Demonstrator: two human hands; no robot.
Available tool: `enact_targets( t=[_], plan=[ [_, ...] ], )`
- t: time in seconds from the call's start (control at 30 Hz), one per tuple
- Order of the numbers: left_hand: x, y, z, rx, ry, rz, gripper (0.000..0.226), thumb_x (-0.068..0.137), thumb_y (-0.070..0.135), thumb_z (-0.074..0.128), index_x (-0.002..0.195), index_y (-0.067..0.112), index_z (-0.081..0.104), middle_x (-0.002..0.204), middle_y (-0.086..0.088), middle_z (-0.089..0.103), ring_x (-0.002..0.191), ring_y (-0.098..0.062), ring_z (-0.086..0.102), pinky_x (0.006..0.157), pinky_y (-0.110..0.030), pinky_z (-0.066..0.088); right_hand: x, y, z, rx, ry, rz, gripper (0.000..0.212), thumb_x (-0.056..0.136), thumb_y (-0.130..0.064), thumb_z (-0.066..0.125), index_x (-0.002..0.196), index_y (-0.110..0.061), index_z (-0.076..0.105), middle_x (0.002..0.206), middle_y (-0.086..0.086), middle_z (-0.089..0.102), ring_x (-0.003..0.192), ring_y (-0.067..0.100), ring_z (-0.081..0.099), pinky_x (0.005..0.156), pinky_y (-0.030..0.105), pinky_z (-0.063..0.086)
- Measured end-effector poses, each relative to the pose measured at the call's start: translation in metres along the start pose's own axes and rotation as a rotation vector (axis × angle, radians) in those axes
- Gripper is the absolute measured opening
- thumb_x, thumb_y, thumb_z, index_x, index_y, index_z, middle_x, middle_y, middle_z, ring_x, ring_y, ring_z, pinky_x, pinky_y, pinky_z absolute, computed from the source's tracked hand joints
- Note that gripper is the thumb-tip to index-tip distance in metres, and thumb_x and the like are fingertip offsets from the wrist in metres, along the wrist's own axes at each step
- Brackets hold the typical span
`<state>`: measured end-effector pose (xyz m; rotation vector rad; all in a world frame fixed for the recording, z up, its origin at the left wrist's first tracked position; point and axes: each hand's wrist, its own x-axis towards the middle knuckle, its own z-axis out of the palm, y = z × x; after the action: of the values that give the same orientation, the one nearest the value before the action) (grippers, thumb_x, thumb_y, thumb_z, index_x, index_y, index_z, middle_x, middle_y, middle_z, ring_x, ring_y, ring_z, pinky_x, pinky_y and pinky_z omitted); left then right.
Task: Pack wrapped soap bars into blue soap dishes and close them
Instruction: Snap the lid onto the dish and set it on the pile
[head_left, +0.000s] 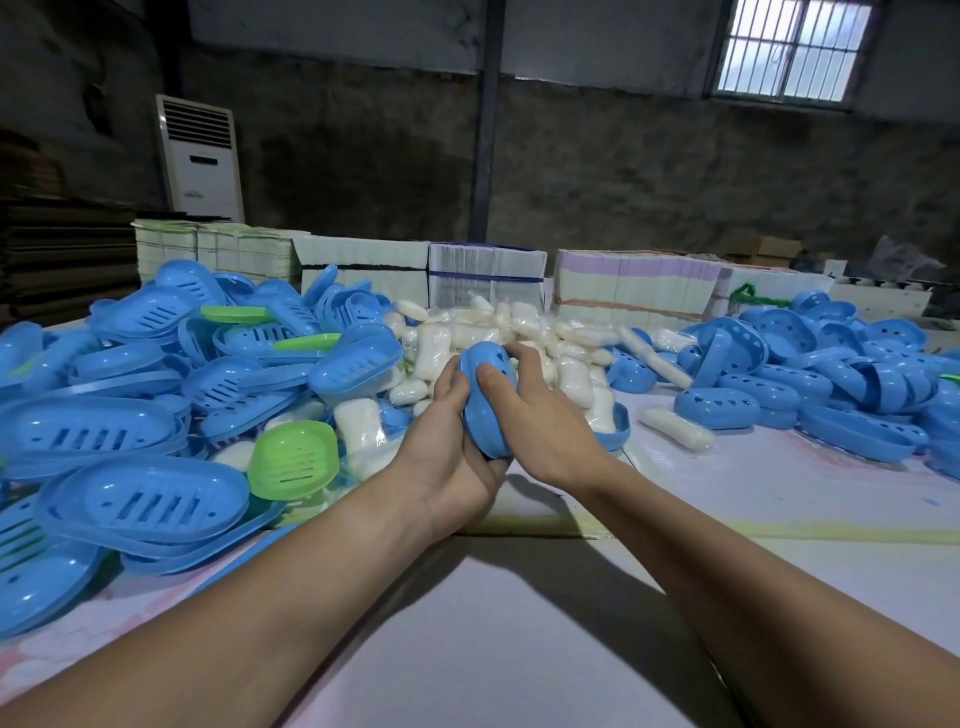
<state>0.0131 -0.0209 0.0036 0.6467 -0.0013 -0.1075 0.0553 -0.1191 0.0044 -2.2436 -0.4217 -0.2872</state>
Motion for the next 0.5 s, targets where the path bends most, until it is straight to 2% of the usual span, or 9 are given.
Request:
enact_targets(
  t=[0.13, 0.23, 0.27, 0.37, 0.5],
  plan=[
    [0.0028, -0.0001, -0.0016, -0.011, 0.041, 0.013, 0.035, 0.107, 0.031, 0.043, 0.14, 0.036, 0.053, 0.134, -0.008, 0.066, 0.125, -0.03, 0.061, 0.111, -0.051, 0.043, 0.0011, 0.0023, -0.0011, 0.1, -0.08, 0.064, 0.068, 0.073, -0.079, 0.027, 0.133, -0.046, 0.028, 0.116, 0.006, 0.062, 0.102, 0.026, 0.06, 0.093, 0.044, 0.047],
    [0.0037, -0.0006, -0.0019, -0.011, 0.057, 0.014, 0.035, 0.106, 0.027, 0.047, 0.14, 0.031, 0.052, 0.133, -0.008, 0.066, 0.114, -0.031, 0.064, 0.092, -0.047, 0.052, 0.0027, 0.0044, -0.0048, 0.144, -0.157, 0.078, 0.069, 0.075, -0.078, 0.033, 0.134, -0.043, 0.03, 0.119, 0.003, 0.062, 0.098, 0.02, 0.062, 0.081, 0.037, 0.049],
    [0.0035, -0.0006, -0.0014, -0.004, 0.055, 0.02, 0.035, 0.106, 0.027, 0.048, 0.14, 0.031, 0.052, 0.133, -0.008, 0.066, 0.111, -0.031, 0.065, 0.088, -0.046, 0.052, 0.0037, 0.0049, -0.0058, 0.152, -0.16, 0.069, 0.066, 0.077, -0.076, 0.034, 0.134, -0.043, 0.03, 0.119, 0.003, 0.062, 0.097, 0.019, 0.062, 0.083, 0.038, 0.05],
    [0.0034, -0.0004, 0.0001, 0.011, 0.05, 0.048, 0.033, 0.106, 0.027, 0.047, 0.139, 0.033, 0.052, 0.13, -0.007, 0.067, 0.108, -0.03, 0.066, 0.098, -0.049, 0.049, 0.0043, 0.0051, -0.0058, 0.182, -0.118, 0.044, 0.064, 0.076, -0.076, 0.036, 0.132, -0.046, 0.032, 0.118, 0.002, 0.061, 0.099, 0.018, 0.063, 0.092, 0.043, 0.051],
    [0.0028, -0.0041, 0.0013, 0.035, 0.057, 0.093, 0.032, 0.107, 0.031, 0.044, 0.138, 0.034, 0.053, 0.132, -0.005, 0.065, 0.115, -0.028, 0.065, 0.106, -0.053, 0.045, 0.0023, 0.005, -0.0001, 0.194, -0.074, 0.026, 0.07, 0.071, -0.08, 0.034, 0.133, -0.047, 0.032, 0.118, 0.001, 0.062, 0.101, 0.019, 0.064, 0.095, 0.045, 0.05]
  ],
)
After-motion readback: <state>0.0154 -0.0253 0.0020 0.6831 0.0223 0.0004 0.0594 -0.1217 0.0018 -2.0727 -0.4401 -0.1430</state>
